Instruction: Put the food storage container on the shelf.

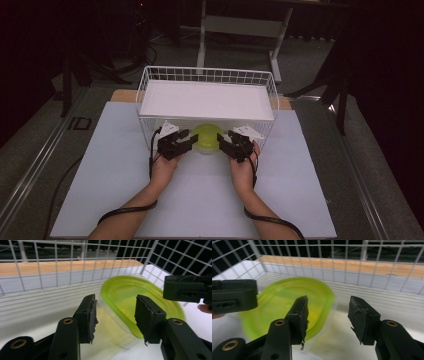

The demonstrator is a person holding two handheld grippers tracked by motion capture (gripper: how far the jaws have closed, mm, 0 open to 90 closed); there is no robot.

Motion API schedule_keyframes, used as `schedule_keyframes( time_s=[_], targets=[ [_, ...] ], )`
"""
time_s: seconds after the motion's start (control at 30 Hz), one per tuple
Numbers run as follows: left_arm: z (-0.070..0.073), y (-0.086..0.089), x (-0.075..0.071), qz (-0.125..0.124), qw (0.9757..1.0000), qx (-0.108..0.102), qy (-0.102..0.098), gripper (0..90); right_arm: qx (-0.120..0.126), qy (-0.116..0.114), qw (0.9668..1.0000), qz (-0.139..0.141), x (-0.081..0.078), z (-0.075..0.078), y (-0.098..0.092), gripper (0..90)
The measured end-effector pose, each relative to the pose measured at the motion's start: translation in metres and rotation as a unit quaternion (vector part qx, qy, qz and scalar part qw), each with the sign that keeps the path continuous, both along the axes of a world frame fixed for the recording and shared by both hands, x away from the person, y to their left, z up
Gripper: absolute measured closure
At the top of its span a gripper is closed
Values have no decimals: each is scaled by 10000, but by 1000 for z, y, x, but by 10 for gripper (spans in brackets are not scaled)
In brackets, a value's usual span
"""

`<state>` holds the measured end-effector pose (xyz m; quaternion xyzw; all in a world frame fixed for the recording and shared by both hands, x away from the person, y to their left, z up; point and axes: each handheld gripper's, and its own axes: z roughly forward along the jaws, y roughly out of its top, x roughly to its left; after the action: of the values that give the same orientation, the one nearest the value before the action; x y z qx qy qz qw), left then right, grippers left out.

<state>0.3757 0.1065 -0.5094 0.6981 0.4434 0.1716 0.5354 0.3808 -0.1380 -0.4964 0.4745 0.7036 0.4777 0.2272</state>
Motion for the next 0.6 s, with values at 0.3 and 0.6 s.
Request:
schedule_keyframes(
  time_s=[0.3, 0.6],
  targets=[
    [13, 10, -23, -122, 9999, 17, -73, 440, 26, -13, 9997, 233, -25, 8, 2, 507],
    [13, 27, -50, -562, 9977, -374, 24, 315, -186, 261, 9978, 574, -48, -5, 10, 889]
  ],
)
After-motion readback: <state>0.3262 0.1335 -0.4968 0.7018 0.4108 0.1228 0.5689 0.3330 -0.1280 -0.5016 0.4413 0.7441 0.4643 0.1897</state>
